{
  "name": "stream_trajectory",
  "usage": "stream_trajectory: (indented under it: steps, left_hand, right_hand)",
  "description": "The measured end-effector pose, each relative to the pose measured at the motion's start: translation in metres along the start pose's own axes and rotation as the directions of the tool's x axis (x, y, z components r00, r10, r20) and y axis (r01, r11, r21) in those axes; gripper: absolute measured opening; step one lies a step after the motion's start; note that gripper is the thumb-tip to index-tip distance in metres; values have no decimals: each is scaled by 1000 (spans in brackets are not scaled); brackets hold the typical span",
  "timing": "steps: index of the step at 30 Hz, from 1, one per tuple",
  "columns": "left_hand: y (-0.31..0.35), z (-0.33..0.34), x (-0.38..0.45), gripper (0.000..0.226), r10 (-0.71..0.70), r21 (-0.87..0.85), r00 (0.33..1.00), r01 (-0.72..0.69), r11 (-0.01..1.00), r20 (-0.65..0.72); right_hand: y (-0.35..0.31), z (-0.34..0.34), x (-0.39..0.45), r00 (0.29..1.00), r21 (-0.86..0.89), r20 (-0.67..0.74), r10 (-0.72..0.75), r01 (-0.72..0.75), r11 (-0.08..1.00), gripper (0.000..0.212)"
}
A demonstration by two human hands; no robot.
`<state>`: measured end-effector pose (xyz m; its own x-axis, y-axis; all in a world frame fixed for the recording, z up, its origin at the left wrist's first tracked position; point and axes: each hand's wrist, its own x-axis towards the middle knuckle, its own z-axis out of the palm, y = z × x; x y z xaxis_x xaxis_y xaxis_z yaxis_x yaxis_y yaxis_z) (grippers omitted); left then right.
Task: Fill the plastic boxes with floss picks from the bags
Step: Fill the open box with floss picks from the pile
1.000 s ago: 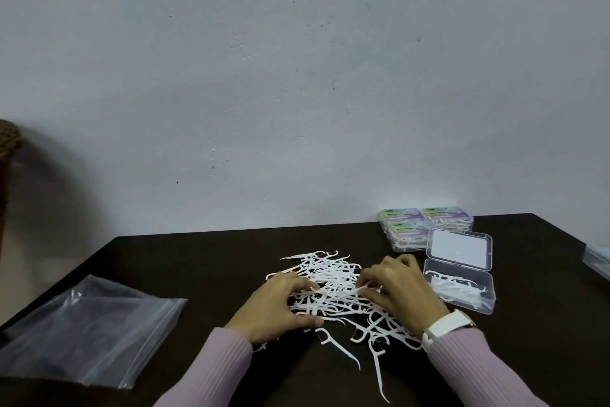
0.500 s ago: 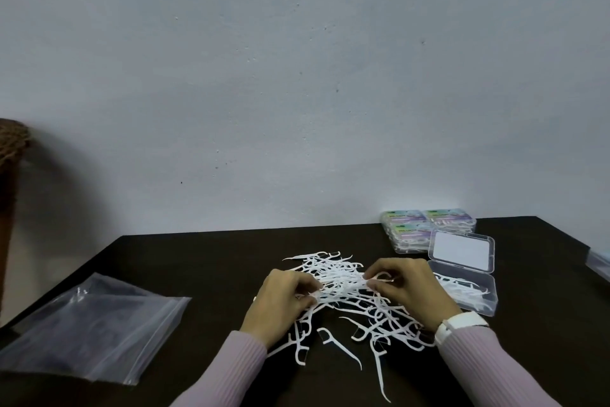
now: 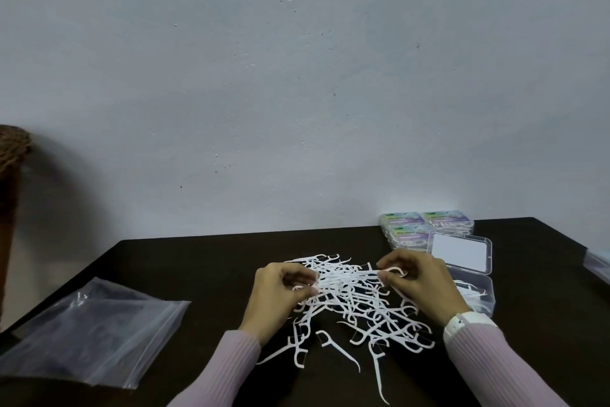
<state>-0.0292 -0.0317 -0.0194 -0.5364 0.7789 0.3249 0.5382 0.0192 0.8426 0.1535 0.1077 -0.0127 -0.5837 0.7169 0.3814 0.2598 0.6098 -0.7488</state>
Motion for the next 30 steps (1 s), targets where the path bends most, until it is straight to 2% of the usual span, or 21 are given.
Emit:
stream_trajectory:
  steps: [11,16,25,30]
  left_hand:
    - [13,12,14,19,26,-184,999,-29,982,-21]
    - [30,36,28,19,39,-312,999,-38,949,-4]
    - [55,110,47,18,55,-411,995,-17,912,81]
    - [62,142,54,18,73,-441,990,-11,897,124]
  right_hand:
    - [7,-21,6,993,65,-118,24,-16,998,6]
    - [17,-39,8,984,158,-160,82,-57,986,5]
    - [40,-80,1,945,71,-265,193,-181,981,11]
    - [56,-80,0,949,-23,-194,249,-258,966,8]
